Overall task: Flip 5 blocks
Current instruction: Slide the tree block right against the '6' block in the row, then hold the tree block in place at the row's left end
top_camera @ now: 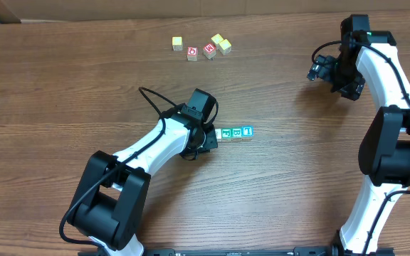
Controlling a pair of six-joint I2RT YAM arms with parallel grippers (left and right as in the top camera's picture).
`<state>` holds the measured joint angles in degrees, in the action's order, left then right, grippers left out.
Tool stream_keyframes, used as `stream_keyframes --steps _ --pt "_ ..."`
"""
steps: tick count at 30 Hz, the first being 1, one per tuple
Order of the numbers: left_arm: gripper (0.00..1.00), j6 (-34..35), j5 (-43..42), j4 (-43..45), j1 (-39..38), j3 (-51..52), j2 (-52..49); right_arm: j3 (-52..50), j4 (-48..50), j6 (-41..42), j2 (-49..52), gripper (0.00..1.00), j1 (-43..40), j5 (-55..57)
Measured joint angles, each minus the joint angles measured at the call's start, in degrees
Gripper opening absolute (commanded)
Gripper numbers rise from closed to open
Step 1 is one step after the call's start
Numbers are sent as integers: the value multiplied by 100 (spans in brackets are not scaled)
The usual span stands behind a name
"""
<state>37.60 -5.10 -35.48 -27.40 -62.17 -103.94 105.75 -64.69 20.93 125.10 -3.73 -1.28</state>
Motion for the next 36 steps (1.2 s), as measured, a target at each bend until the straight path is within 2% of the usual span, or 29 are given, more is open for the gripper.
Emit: stream_keyframes --steps 23,36 --pt "4 -31 -136 -260 199 -76 11 0 0 0 0 100 2 2" --pt "4 -332 210 -369 527 -131 33 0 0 -4 0 100 0 0"
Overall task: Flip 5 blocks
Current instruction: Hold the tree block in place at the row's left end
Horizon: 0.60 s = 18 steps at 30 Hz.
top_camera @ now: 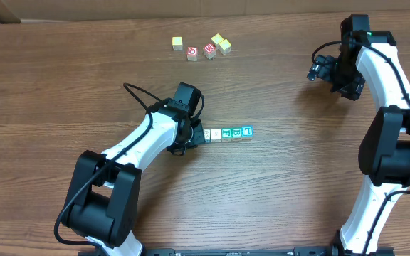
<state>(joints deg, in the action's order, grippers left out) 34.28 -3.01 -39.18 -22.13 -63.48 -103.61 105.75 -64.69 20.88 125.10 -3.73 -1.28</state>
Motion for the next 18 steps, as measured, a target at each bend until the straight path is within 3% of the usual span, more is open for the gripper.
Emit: stream_keyframes --steps 18 --pt "4 -127 136 284 -22 0 0 0 -2 2 0 100 0 0"
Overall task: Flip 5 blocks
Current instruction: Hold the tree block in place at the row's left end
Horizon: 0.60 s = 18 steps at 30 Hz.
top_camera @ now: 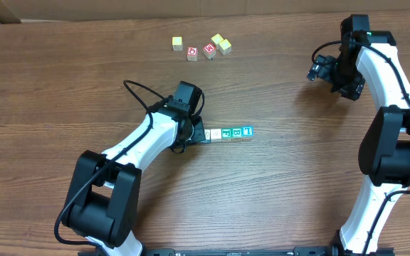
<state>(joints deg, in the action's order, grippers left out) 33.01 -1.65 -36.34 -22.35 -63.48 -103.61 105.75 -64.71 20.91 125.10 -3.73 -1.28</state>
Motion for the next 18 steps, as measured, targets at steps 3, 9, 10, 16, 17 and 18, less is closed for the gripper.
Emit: stream_keyframes --steps 3,9,10,16,17,18 --pt "4 0 17 22 -55 0 0 2 2 2 0 100 0 2" --pt "4 -15 17 55 -81 0 0 0 2 0 0 100 2 2" --pt "4 -17 17 28 -81 0 0 2 2 0 0 100 0 2" --pt "4 -17 15 -31 -81 0 0 0 2 0 0 100 0 2" --pt "4 -17 15 -31 -81 0 0 2 2 0 0 100 2 2" --pt "4 -15 13 -31 -81 0 0 0 2 0 0 100 0 4"
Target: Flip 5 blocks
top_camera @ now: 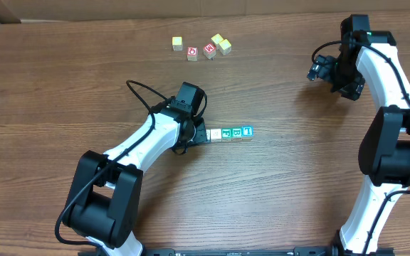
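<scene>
A short row of small blocks lies mid-table: a pale block (216, 134), a green one (226, 133), a teal one (236, 132) and a blue one (246, 131), side by side. My left gripper (204, 134) lies low at the row's left end, its tips right beside the pale block. Its jaws are hidden under the wrist, so open or shut does not show. My right gripper (317, 70) hangs at the far right, well away from every block, and its jaws are too small to read.
A loose group of blocks sits at the back: a yellow block (177, 43), two red blocks (192, 52) (209, 50) and two yellow ones (221, 43). A black cable (142, 94) loops off the left arm. The table's far edge (191, 19) runs behind them.
The left wrist has shifted slightly to the right, towards the row. The gripper's tips stay at the pale block. The blocks and the right arm have not moved.
At first my left gripper covered the left end of the row, hiding the pale block. Then it stood further left and the pale block lay in view beside the green one. It has stayed at that end since, edging back to the right. The right arm stayed put throughout.
</scene>
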Controlling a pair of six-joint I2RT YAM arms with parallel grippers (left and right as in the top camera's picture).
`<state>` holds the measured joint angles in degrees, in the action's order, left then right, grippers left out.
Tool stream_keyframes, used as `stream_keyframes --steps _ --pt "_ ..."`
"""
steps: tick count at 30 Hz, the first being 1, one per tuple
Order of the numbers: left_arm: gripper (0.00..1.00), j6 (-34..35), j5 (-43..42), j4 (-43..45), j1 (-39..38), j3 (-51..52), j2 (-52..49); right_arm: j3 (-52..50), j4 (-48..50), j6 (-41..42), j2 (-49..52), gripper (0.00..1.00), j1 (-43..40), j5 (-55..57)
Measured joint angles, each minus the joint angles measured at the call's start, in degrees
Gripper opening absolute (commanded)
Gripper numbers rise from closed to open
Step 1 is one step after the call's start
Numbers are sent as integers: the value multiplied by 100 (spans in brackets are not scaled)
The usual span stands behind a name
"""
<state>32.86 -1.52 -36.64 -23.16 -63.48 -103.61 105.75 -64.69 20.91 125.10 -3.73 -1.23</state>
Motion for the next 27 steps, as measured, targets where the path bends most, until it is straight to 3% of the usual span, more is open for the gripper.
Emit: stream_keyframes --steps 27 --pt "4 -2 -262 -103 125 -33 0 0 2 2 0 100 0 -4"
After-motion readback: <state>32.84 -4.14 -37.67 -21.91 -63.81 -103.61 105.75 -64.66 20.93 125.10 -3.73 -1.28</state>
